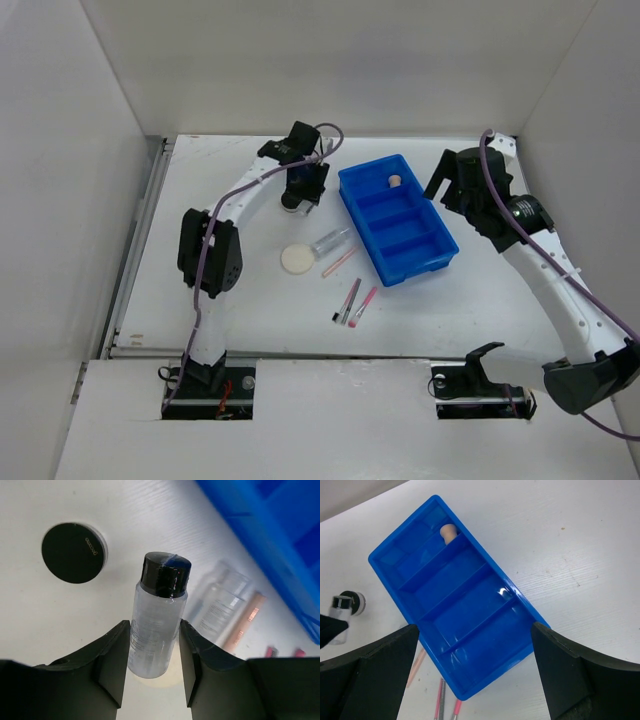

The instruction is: Organize the makeup

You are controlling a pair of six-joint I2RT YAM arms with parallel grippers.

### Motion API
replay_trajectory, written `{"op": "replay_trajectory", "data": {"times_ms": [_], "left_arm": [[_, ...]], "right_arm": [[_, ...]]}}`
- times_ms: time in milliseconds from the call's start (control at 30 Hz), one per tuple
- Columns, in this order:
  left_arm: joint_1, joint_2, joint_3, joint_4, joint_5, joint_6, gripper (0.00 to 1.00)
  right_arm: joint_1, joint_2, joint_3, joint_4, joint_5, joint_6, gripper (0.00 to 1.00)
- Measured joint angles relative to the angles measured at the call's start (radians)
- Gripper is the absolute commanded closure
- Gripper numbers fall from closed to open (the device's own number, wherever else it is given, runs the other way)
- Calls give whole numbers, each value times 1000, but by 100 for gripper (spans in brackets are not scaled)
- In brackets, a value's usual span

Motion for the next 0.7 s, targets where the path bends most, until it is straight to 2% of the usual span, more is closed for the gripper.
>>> {"op": "replay_trajectory", "data": {"times_ms": [133,267,433,700], "left_arm": [[-15,-60,92,-13,77,34,90],[-74,-44,220,-16,129,64,90],[-155,41,319,46,182,74,89],[-207,210,346,167,261,57,80]], "right_arm": [[0,-8,0,0,18,1,0],[0,-26,0,0,34,6,0],[0,-124,-11,6,58,40,0],[0,-340,-32,7,158,60,0]]}}
